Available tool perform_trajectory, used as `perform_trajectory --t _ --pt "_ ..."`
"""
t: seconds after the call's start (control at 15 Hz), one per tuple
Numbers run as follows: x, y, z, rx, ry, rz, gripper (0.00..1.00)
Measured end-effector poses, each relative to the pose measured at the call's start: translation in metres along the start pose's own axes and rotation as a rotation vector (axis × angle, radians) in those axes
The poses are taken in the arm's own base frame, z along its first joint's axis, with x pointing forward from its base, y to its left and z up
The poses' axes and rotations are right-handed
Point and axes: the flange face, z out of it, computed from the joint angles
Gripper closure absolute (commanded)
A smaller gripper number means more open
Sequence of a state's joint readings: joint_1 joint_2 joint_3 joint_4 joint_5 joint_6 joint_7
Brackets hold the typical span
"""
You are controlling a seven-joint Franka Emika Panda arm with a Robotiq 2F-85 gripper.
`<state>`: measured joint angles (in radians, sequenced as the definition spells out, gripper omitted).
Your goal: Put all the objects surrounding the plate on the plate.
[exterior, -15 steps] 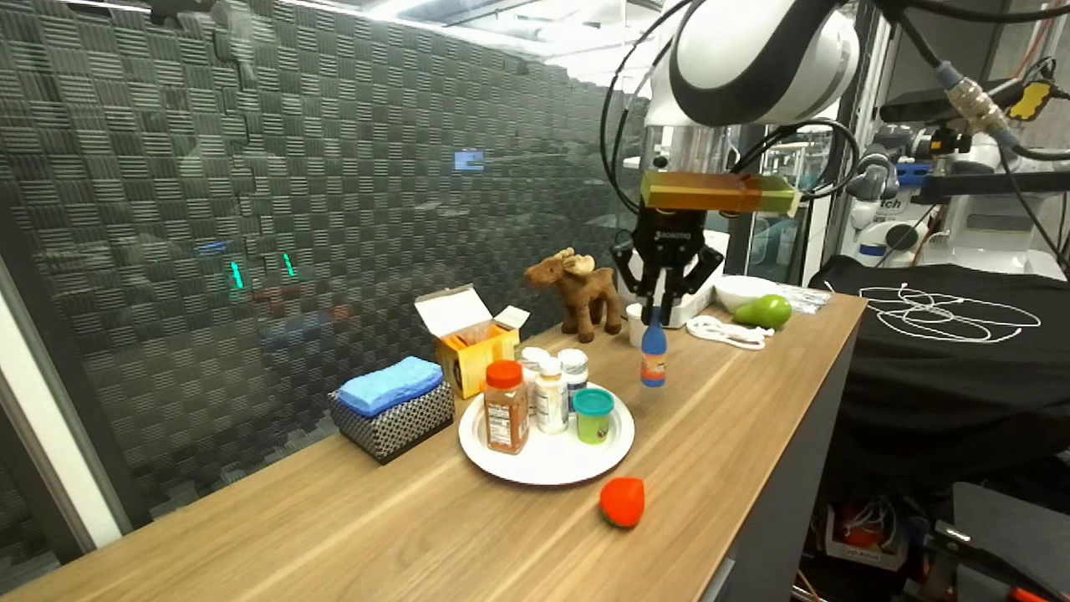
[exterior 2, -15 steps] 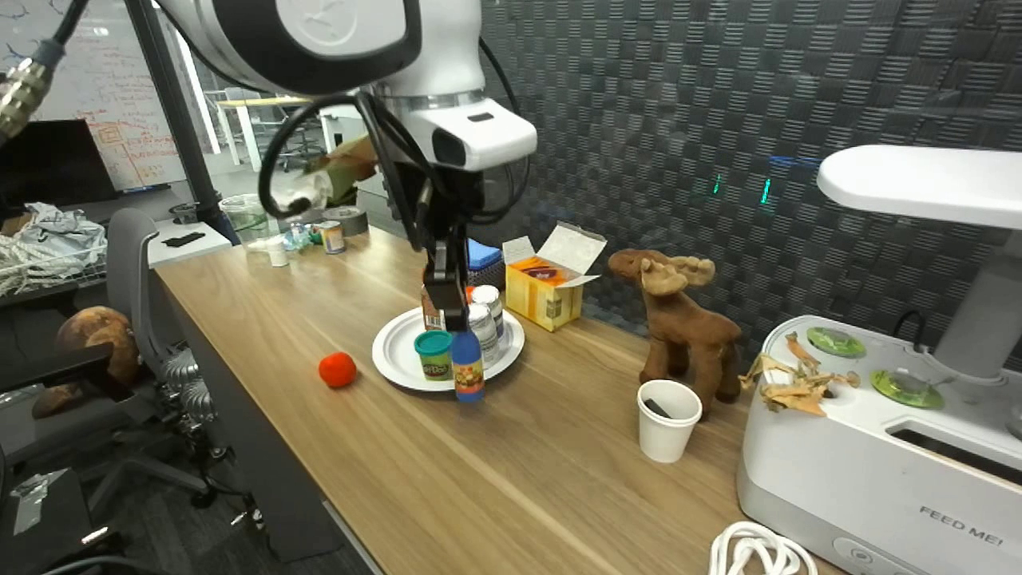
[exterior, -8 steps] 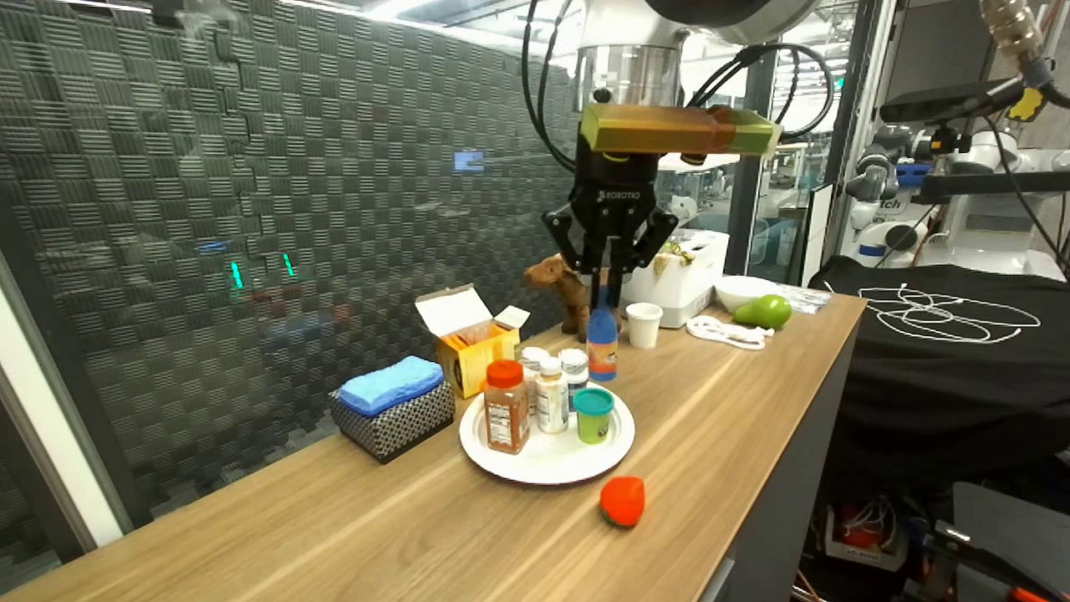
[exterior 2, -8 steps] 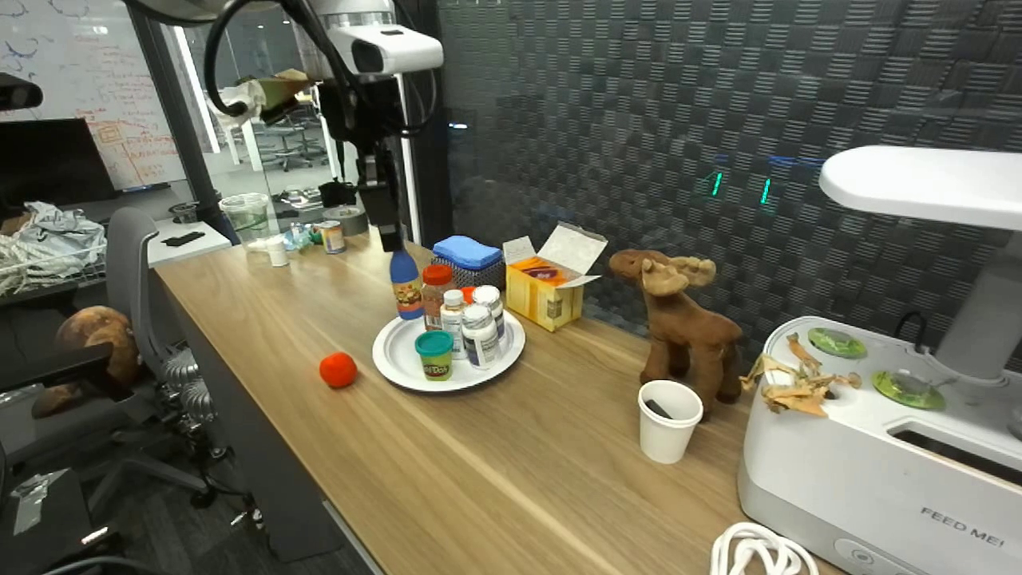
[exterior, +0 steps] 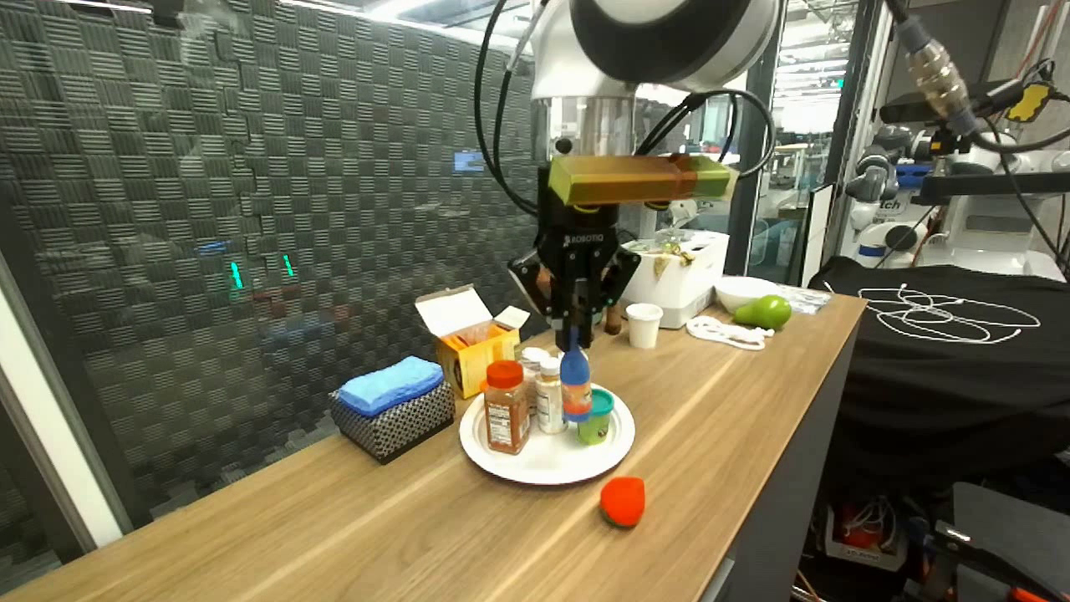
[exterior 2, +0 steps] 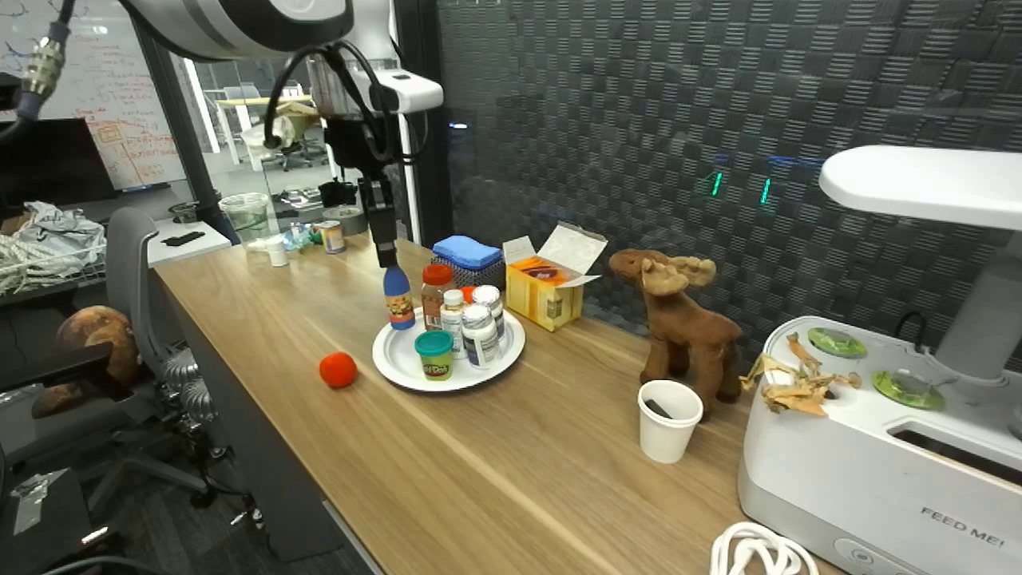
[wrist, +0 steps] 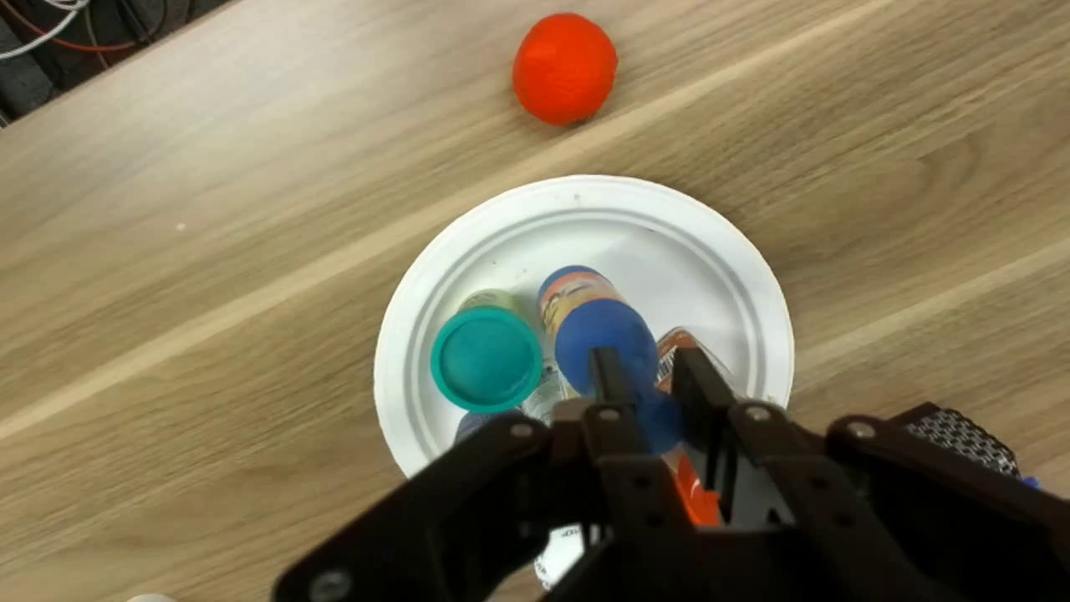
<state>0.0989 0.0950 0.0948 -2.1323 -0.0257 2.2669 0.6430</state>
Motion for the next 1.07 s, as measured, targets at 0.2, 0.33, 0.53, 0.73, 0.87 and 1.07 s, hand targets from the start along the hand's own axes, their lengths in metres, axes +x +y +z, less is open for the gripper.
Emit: perform_trajectory --t 0.2,0.33,0.53,0.73,0.87,1.07 --pt "0.007 -0.009 0.03 -0.008 -0.039 -0.053 0.88" --pt "0.01 -0.017 0.042 -0.002 -0.061 -0.088 0.88" --pt "0.013 -0.028 0.048 0.01 -0.07 -0.137 0.88" --pt "0.016 -0.034 0.048 0.018 -0.062 -0.172 0.88" --pt "0.017 -0.036 0.05 0.024 -0.054 -0.188 0.89" --pt "0.02 -0.037 0.052 0.034 -0.039 -0.202 0.89"
